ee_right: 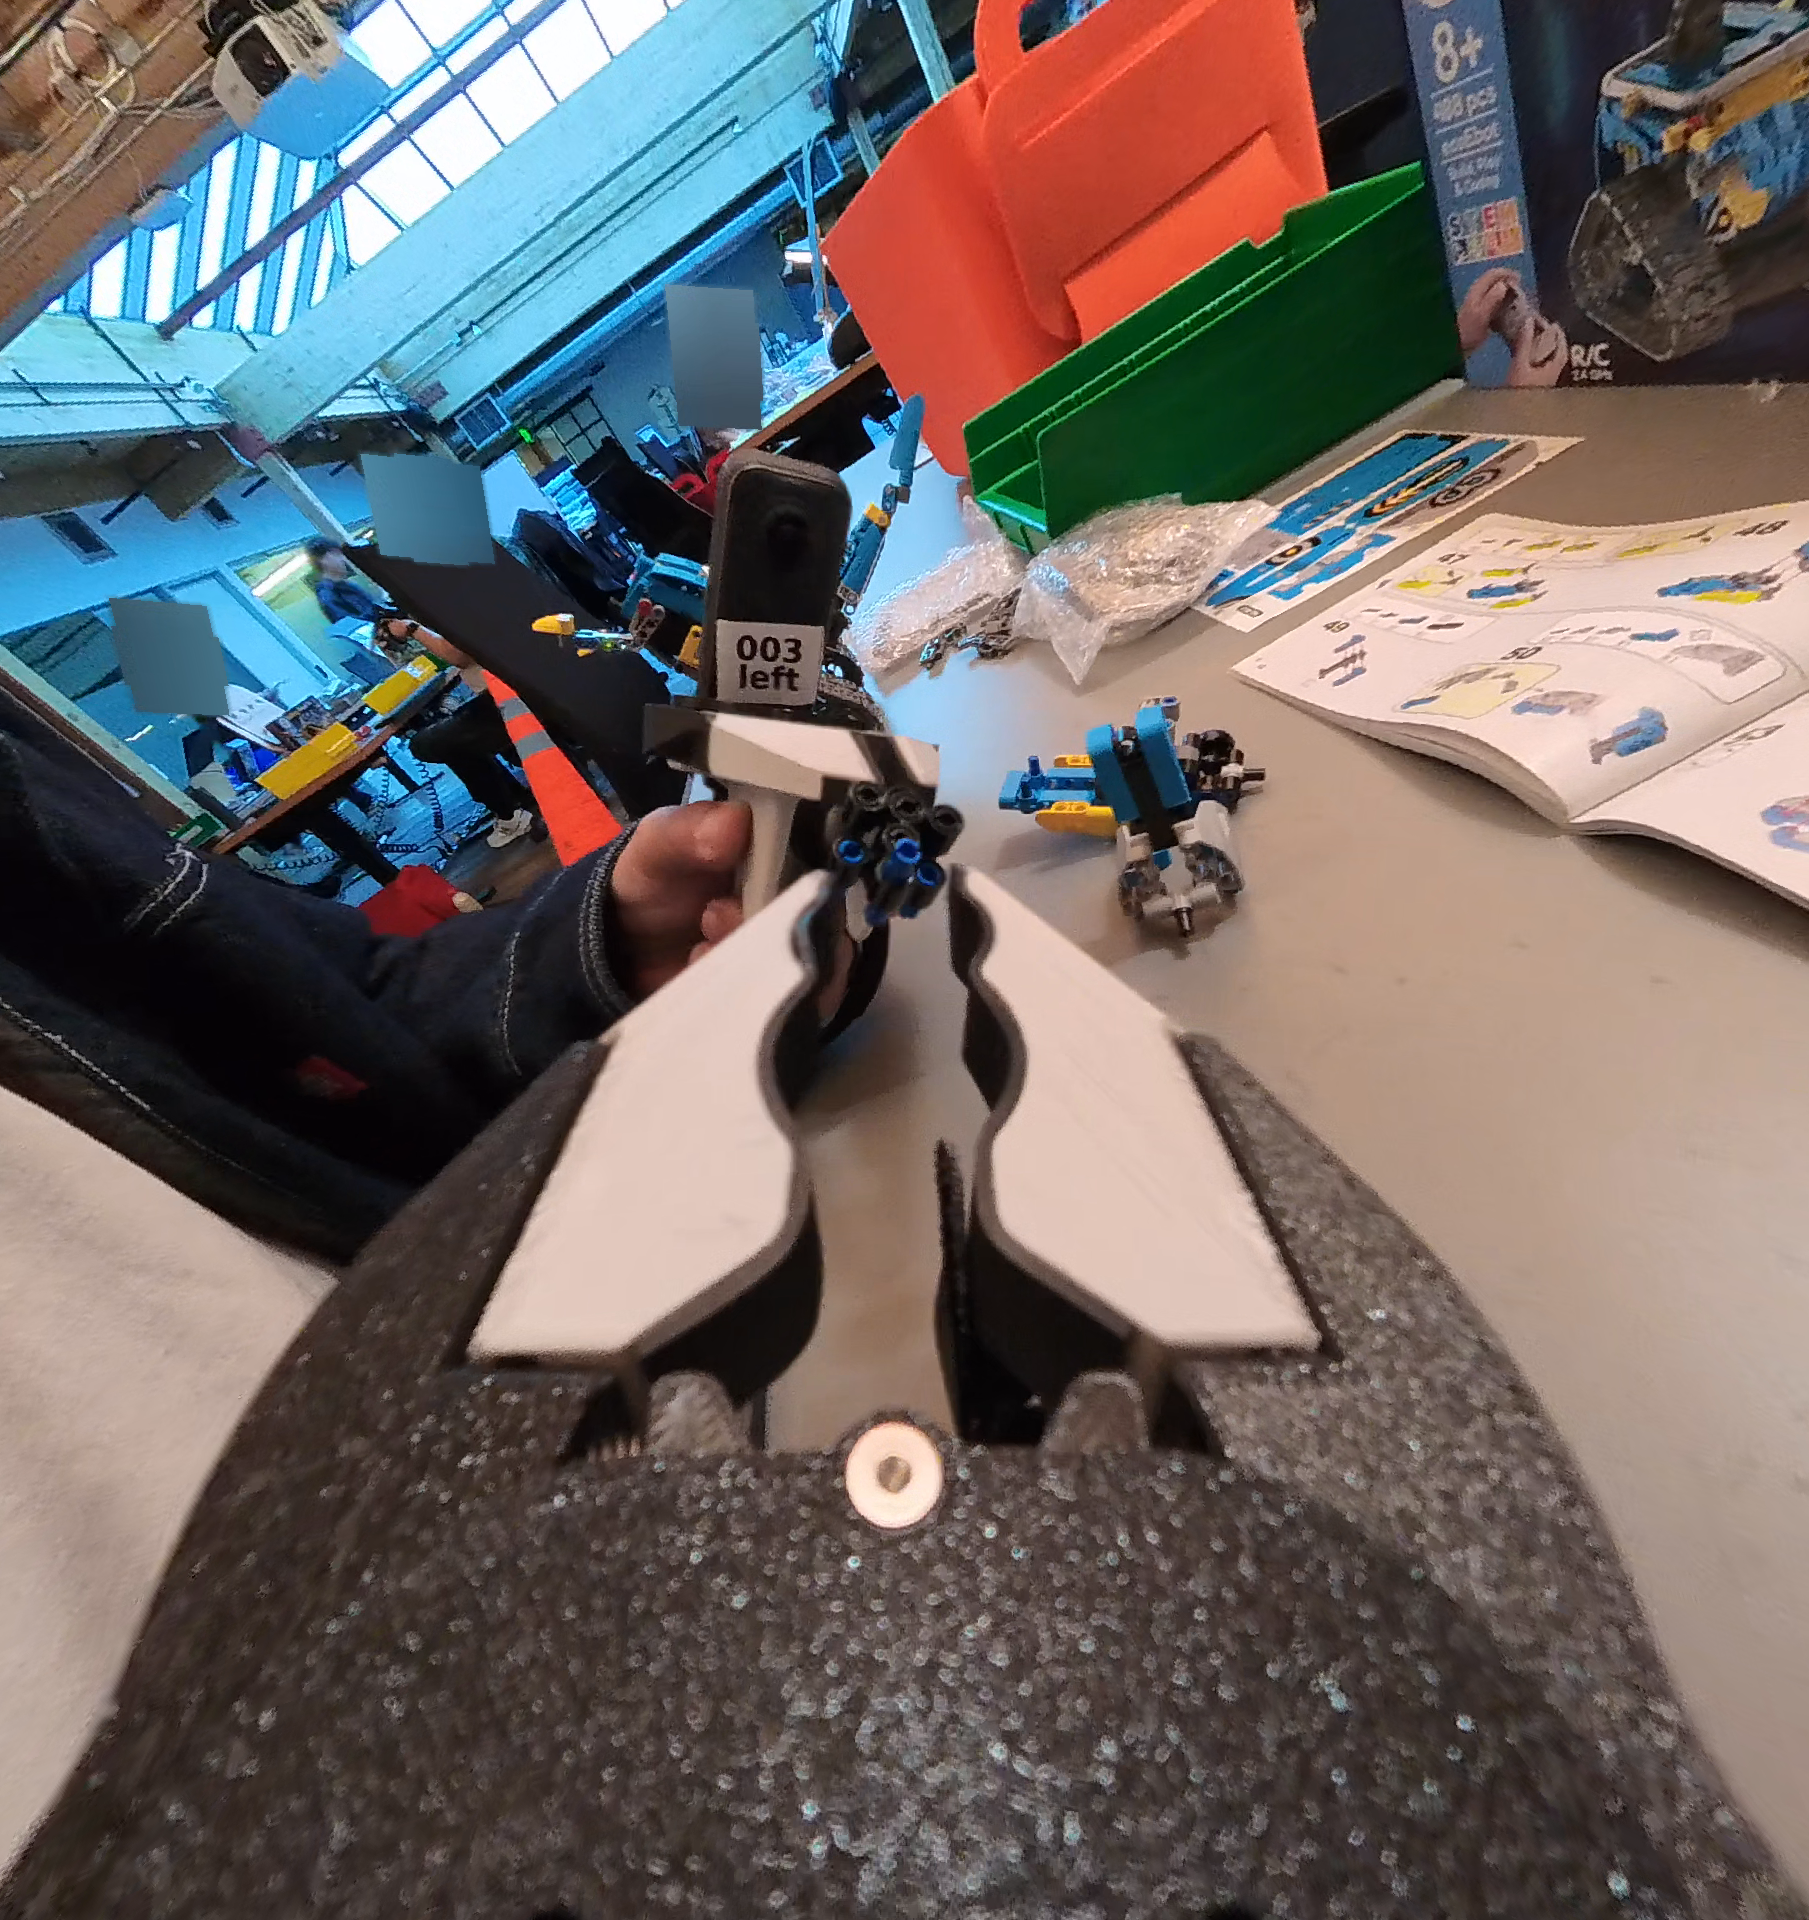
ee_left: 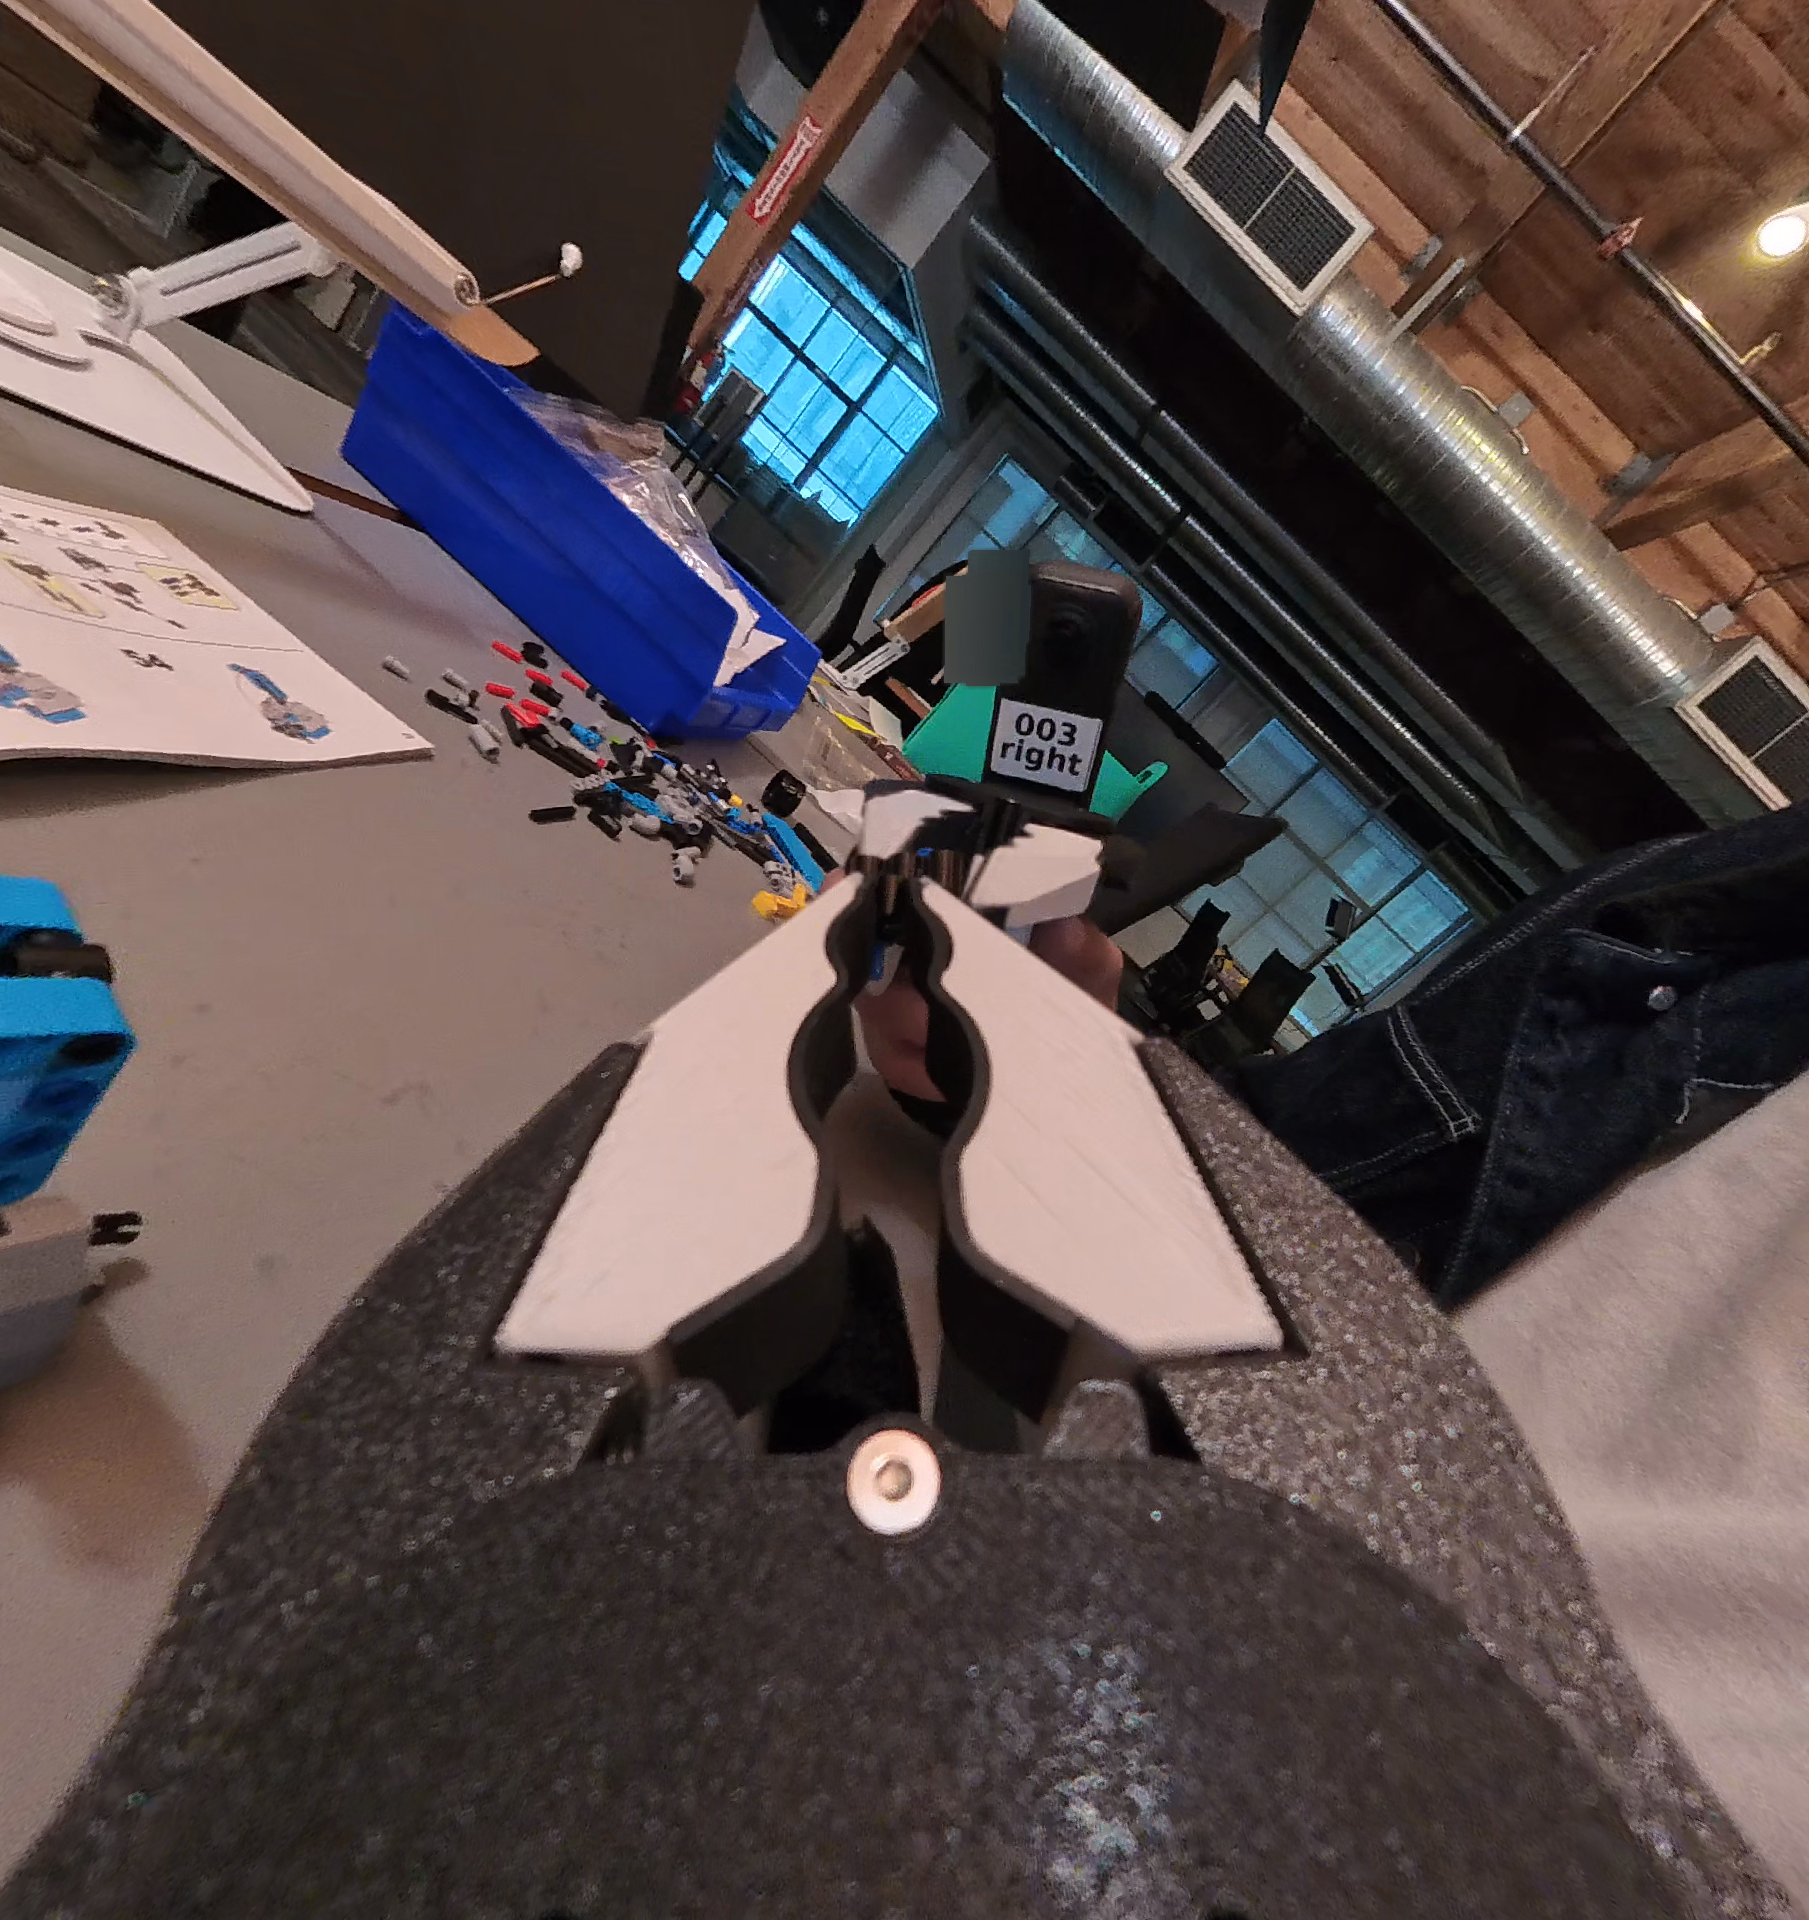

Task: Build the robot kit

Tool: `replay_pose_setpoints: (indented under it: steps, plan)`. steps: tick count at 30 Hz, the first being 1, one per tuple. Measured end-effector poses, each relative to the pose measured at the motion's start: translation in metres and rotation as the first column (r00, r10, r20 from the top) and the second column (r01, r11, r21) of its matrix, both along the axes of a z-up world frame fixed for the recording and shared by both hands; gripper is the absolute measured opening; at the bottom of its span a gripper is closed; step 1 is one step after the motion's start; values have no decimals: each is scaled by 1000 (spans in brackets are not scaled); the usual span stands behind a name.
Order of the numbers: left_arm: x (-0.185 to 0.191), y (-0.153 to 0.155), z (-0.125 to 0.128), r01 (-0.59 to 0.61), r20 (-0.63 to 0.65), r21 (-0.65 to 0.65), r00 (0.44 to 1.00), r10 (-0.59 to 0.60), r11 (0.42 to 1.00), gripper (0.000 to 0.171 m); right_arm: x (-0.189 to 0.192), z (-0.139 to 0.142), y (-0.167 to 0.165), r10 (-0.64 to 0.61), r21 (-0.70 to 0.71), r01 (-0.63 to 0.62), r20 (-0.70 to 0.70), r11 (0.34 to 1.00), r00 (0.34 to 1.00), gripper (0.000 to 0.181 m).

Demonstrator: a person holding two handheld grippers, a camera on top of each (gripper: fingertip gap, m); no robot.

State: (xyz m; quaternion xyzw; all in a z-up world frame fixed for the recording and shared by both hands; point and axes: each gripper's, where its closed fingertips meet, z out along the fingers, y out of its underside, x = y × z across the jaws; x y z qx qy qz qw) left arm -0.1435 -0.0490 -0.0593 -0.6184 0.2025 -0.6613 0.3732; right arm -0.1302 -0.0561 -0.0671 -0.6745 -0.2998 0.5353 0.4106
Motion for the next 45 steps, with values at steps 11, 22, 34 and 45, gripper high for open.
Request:
replay_pose_setpoints:
  steps: [11,22,34,45]
  plan:
    - [3,12,-20,-90,-148,21,985,92,996,10,13,-21,18,-138,125,114,207,986,969,7]
    - [20,11,-60,-42,-578,555,699,421,831,33,12,-42,19,-345,529,39,494,848,798,7]
    - [18,13,-57,-34,-564,634,662,493,772,28,25,-63,30,-377,496,47,592,867,712,7]
    - [23,7,-51,4,-530,696,677,511,718,21,16,-60,19,-335,532,-38,587,846,737,7]
